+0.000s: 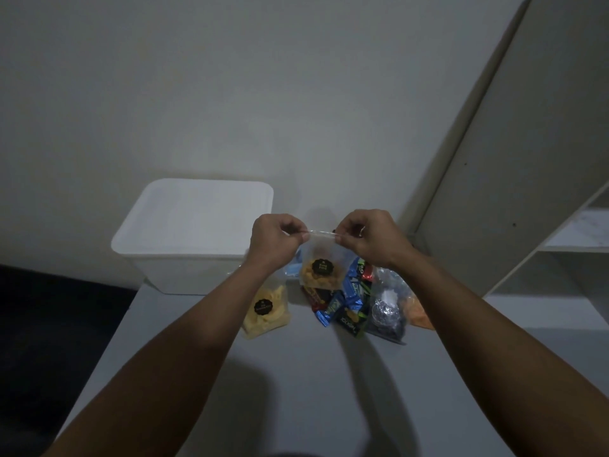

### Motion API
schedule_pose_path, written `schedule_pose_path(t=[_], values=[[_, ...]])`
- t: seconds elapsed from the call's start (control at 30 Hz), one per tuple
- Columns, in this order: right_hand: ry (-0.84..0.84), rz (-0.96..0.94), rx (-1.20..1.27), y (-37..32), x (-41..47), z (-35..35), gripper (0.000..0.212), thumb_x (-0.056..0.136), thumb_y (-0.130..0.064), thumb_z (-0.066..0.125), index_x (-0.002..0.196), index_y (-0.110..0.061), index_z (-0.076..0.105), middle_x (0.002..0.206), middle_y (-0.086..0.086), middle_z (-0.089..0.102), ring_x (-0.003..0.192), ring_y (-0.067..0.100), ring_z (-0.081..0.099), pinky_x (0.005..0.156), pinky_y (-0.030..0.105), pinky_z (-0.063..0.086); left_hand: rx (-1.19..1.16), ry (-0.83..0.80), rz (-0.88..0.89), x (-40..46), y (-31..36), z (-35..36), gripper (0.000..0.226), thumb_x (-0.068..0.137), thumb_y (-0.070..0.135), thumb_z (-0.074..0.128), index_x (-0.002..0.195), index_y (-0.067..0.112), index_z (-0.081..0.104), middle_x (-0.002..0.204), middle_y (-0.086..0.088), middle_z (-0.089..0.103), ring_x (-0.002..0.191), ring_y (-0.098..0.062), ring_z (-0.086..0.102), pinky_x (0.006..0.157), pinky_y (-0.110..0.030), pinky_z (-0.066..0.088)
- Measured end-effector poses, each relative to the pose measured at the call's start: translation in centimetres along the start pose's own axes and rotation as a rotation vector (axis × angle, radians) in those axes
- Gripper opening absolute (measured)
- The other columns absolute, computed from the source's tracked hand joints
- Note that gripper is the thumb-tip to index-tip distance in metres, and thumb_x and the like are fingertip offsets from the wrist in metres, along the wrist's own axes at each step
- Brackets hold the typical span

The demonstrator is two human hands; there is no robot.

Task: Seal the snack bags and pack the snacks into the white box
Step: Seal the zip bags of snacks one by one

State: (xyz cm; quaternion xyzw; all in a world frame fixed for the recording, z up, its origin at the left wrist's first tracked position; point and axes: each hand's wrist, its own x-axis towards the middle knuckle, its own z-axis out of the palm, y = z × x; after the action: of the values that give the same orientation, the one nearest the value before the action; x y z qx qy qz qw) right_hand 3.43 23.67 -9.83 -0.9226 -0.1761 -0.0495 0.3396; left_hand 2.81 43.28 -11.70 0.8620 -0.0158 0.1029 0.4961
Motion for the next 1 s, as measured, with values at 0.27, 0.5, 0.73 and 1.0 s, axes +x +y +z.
schedule_pose_path(t=[0.27,0.5,0.73,1.0], values=[[-0.069,0.037,-0.125,-0.7,0.4,0.1,0.006,0.088,-0.015,0.064,0.085,-0.019,0.066,0.077,-0.005,0.064,0.072,0.014,0.058,0.064,0.026,0.041,-0.062,-0.117,0.064,0.3,0.4,-0.1,0.013,0.074,0.008,0.077,0.083,0.015,0.072,0.081,0.006,0.068,0.082,-0.011,0.064,0.077,-0.027,0.051],[-0.043,-0.025,-0.134,-1.3,0.6,-0.4,0.003,0.087,-0.020,0.065,0.084,-0.020,0.063,0.077,-0.006,0.063,0.071,0.012,0.056,0.064,0.027,0.042,-0.051,-0.036,0.067,0.6,1.0,0.4,0.007,0.074,0.009,0.077,0.075,0.014,0.073,0.072,0.003,0.067,0.072,-0.010,0.061,0.075,-0.025,0.047],[0.005,-0.061,-0.139,-1.4,0.9,0.0,0.003,0.087,-0.018,0.064,0.085,-0.018,0.065,0.080,-0.001,0.064,0.074,0.016,0.057,0.066,0.031,0.047,-0.071,-0.057,0.069,0.6,1.4,0.6,0.004,0.077,0.008,0.075,0.077,0.011,0.072,0.072,0.003,0.065,0.070,-0.011,0.057,0.074,-0.029,0.048],[0.013,-0.073,-0.131,-1.3,1.0,0.2,0.003,0.087,-0.017,0.063,0.085,-0.017,0.063,0.079,0.000,0.062,0.072,0.018,0.056,0.065,0.031,0.046,-0.048,-0.104,0.142,0.5,1.9,0.5,0.003,0.080,0.010,0.073,0.081,0.007,0.072,0.072,0.005,0.064,0.064,-0.001,0.055,0.065,-0.018,0.044]])
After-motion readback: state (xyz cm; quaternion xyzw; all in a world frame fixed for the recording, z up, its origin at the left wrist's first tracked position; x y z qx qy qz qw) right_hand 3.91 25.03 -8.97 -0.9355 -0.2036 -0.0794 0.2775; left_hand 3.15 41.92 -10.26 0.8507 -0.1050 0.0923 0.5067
